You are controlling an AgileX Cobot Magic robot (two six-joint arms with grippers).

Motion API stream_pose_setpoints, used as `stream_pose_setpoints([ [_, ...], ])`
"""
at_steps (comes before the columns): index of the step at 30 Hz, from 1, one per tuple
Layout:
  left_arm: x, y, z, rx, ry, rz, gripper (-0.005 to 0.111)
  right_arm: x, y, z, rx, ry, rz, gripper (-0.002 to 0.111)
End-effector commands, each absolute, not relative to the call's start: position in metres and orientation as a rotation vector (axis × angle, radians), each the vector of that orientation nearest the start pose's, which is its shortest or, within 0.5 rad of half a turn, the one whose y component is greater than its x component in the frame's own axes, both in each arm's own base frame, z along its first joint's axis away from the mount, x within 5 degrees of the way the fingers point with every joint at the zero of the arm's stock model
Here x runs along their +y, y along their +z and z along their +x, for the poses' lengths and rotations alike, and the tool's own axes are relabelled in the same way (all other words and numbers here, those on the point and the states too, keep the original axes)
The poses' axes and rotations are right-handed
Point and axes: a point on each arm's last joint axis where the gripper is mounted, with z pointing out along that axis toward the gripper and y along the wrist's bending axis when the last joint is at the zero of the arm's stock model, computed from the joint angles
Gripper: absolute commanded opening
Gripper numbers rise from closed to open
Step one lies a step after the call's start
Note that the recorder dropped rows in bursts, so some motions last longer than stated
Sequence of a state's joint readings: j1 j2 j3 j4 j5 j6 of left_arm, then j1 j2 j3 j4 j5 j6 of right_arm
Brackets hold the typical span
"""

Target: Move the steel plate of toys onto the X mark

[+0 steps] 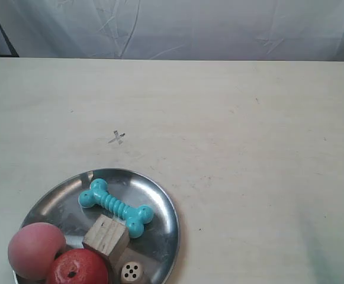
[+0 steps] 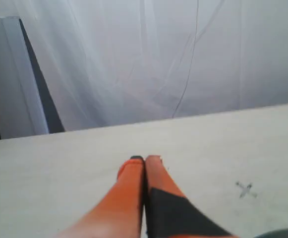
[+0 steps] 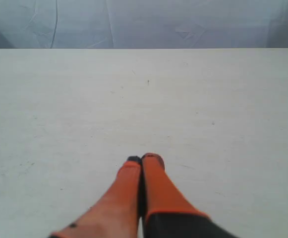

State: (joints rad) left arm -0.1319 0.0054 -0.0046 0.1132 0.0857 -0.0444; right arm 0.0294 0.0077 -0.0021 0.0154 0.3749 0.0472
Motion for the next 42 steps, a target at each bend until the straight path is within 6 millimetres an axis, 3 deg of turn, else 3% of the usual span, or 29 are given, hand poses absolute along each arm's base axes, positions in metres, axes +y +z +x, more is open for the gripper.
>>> stream_pose_setpoints([
  [1, -0.008, 0.219, 0.055, 1.422, -0.132, 0.093, 0.0, 0.002, 0.18, 0.053, 1.85, 0.065, 0.031, 0.0],
  [8, -0.008, 0.232, 0.052, 1.272, -0.159, 0.067, 0.0, 0.001, 0.181, 0.053, 1.839, 0.028, 0.003, 0.0],
  [12, -0.007, 0.238, 0.05, 1.201, -0.196, 0.041, 0.0, 0.0, 0.193, 0.056, 1.701, -0.012, -0.03, 0.0],
  [16, -0.007, 0.242, 0.048, 1.163, -0.33, -0.047, 0.0, 0.001, 0.215, 0.056, 1.461, 0.122, 0.079, 0.0],
  [22, -0.005, 0.232, 0.052, 1.258, -0.588, -0.297, 0.0, -0.004, 0.238, 0.051, 1.193, 0.239, 0.217, 0.0],
  [26, -0.006, 0.228, 0.054, 1.321, -0.589, -0.309, 0.0, -0.007, 0.237, 0.05, 1.164, 0.41, 0.375, 0.0],
  [29, -0.005, 0.242, 0.05, 1.276, -0.538, -0.255, 0.0, -0.01, 0.236, 0.051, 1.13, 0.568, 0.519, 0.0],
  [31, -0.005, 0.252, 0.05, 1.268, -0.498, -0.222, 0.0, -0.01, 0.238, 0.05, 1.111, 0.549, 0.506, 0.0],
  [33, -0.006, 0.261, 0.055, 1.289, -0.46, -0.199, 0.0, -0.009, 0.238, 0.052, 1.153, 0.546, 0.501, -0.001],
  [36, -0.006, 0.275, 0.072, 1.368, -0.432, -0.233, 0.0, -0.003, 0.25, 0.064, 1.36, 0.495, 0.454, -0.001],
  [39, -0.008, 0.289, 0.103, 1.537, -0.392, -0.271, 0.0, 0.003, 0.265, 0.095, 1.621, 0.429, 0.406, -0.001],
  [42, -0.01, 0.293, 0.144, 1.837, -0.274, -0.22, 0.0, 0.009, 0.279, 0.136, 1.918, 0.334, 0.302, -0.001],
])
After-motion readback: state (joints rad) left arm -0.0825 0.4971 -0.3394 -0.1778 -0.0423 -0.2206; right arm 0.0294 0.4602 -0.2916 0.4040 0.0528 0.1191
